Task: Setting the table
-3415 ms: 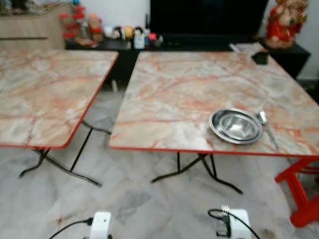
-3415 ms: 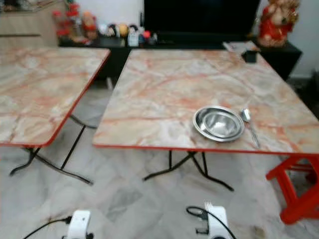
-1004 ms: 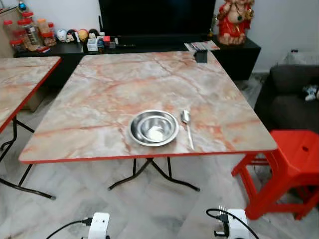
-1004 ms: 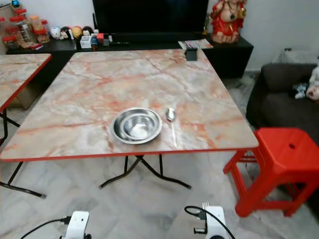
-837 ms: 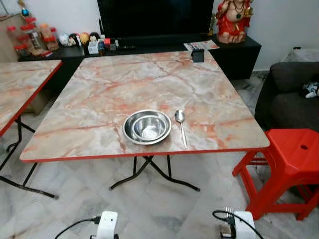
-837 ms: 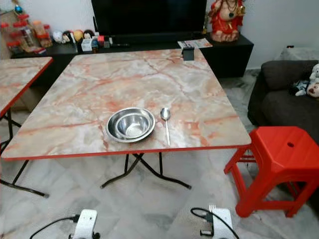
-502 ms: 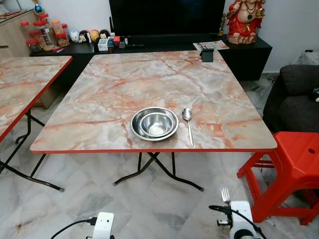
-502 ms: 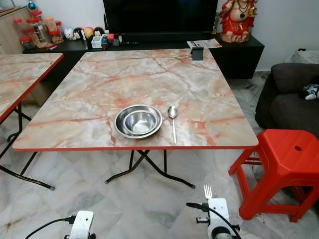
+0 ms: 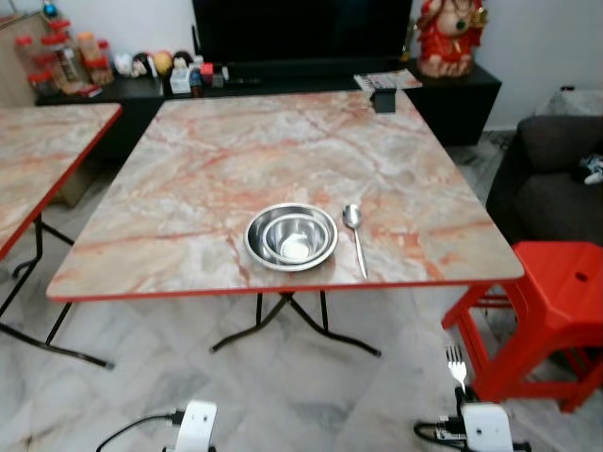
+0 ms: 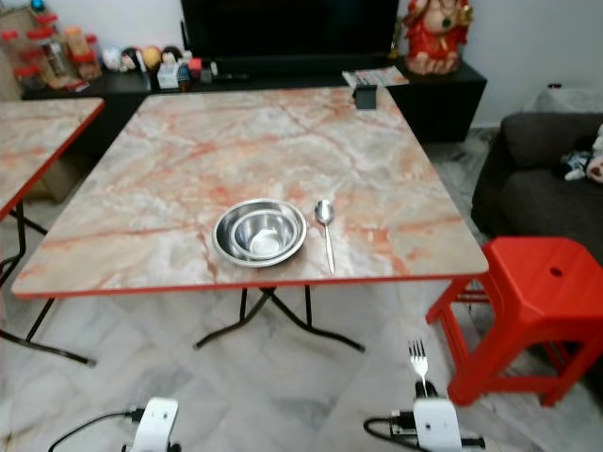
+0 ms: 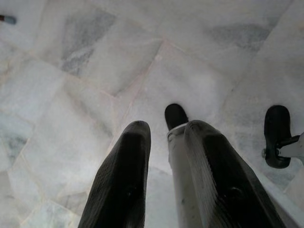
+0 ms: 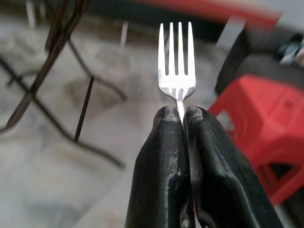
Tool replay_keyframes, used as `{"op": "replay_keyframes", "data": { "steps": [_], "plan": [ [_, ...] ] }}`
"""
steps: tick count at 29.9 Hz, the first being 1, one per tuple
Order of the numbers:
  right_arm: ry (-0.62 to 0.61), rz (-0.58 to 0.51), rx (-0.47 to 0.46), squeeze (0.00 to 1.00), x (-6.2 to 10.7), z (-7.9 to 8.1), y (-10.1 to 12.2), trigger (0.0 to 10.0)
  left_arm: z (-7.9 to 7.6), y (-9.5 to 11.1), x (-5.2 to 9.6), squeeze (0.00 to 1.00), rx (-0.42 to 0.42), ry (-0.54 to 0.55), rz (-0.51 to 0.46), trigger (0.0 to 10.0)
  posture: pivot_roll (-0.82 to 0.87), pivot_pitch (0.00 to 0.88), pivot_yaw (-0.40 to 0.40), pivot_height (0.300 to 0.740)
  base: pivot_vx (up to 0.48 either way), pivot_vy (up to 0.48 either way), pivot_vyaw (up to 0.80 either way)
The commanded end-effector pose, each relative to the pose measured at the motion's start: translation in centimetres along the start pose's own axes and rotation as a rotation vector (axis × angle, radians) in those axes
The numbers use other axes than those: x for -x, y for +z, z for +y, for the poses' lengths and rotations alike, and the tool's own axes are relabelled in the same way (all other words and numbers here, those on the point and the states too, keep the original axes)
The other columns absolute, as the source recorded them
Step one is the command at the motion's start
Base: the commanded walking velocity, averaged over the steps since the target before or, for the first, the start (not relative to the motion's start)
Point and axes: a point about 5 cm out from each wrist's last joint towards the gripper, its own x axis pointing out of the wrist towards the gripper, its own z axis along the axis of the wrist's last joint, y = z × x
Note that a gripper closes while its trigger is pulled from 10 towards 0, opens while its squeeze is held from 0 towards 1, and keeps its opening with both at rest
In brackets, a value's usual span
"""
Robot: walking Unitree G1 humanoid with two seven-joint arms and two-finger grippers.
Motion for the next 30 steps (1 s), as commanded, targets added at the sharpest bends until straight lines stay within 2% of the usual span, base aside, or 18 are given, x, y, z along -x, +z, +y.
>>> {"op": "replay_keyframes", "data": {
  "steps": [1, 3, 5, 8, 10, 11, 12, 13, 14, 16, 17, 19, 26, 30],
  "plan": [
    [-0.002, -0.038, 0.007, 0.00, -0.4, 0.0, 0.9, 10.0, 0.1, -0.1, 0.0, 0.00, -0.020, -0.005, 0.010, 10.0, -0.17, 0.000, 0.051, 0.725, 0.000, 0.000, 0.00],
    [-0.002, -0.093, 0.005, 0.00, -1.2, -0.1, 2.2, 10.0, 0.2, 0.1, 0.0, 0.00, -0.022, -0.005, 0.005, 10.0, -0.18, 0.000, 0.051, 0.725, 0.000, 0.000, 0.00],
    [0.007, -0.208, -0.003, 0.00, -3.7, 0.1, 5.5, 10.0, 0.2, 0.6, -0.1, 0.00, -0.022, -0.001, -0.008, 10.0, -0.17, 0.000, 0.046, 0.725, 0.000, 0.000, 0.00],
    [0.013, -0.254, -0.004, 0.00, -4.9, 0.4, 7.3, 10.0, 0.2, 0.7, -0.1, 0.00, -0.015, 0.005, -0.013, 10.0, -0.16, 0.000, 0.042, 0.725, 0.000, 0.000, 0.00],
    [0.021, -0.291, -0.023, 0.00, -6.7, 0.9, 9.4, 10.0, 0.2, 0.7, -0.1, 0.00, -0.005, 0.010, -0.013, 10.0, -0.16, 0.000, 0.038, 0.725, 0.000, 0.000, 0.00],
    [0.021, -0.295, -0.029, 0.00, -7.0, 0.9, 9.8, 10.0, 0.2, 0.7, -0.1, 0.00, -0.004, 0.010, -0.013, 10.0, -0.16, 0.000, 0.038, 0.725, 0.000, 0.000, 0.00],
    [0.032, -0.302, -0.053, 0.00, -8.1, 1.3, 10.9, 10.0, 0.2, 0.6, -0.1, 0.00, 0.008, 0.016, -0.014, 10.0, -0.15, 0.000, 0.040, 0.725, 0.000, 0.000, 0.00],
    [0.032, -0.302, -0.053, 0.00, -8.1, 1.3, 10.9, 10.0, 0.2, 0.6, -0.1, 0.00, 0.008, 0.016, -0.014, 10.0, -0.15, 0.000, 0.040, 0.725, 0.000, 0.000, 0.00],
    [0.044, -0.309, -0.082, 0.00, -9.1, 1.7, 11.9, 10.0, 0.3, 0.6, -0.1, 0.00, 0.017, 0.024, -0.020, 10.0, -0.15, 0.000, 0.043, 0.725, 0.000, 0.000, 0.00],
    [0.039, -0.285, -0.089, 0.00, -9.9, 1.9, 12.3, 10.0, 0.3, 0.6, -0.1, 0.00, 0.014, 0.026, -0.020, 10.0, -0.15, 0.000, 0.039, 0.725, 0.000, 0.000, 0.00],
    [0.027, -0.274, -0.155, 0.00, -10.7, 1.9, 12.9, 10.0, 0.5, 0.7, -0.1, 0.00, 0.024, 0.034, -0.026, 10.0, -0.13, 0.000, 0.031, 0.725, 0.000, 0.000, 0.00],
    [0.015, -0.263, -0.198, 0.00, -11.3, 2.0, 13.4, 10.0, 0.7, 0.9, -0.1, 0.00, 0.035, 0.040, -0.035, 10.0, -0.13, 0.000, 0.030, 0.725, 0.000, 0.000, 0.00],
    [0.034, -0.314, -0.224, 0.00, -12.6, 2.5, 16.1, 10.0, 1.0, 1.3, -0.1, 0.00, 0.034, 0.046, -0.045, 10.0, -0.12, 0.000, 0.028, 0.725, 0.149, 0.000, 0.00],
    [0.030, -0.319, -0.225, 0.00, -12.7, 2.4, 16.4, 10.0, 0.9, 1.4, -0.1, 0.00, 0.036, 0.044, -0.049, 10.0, -0.12, 0.000, 0.028, 0.725, 0.278, 0.000, 0.00]
  ]
}}
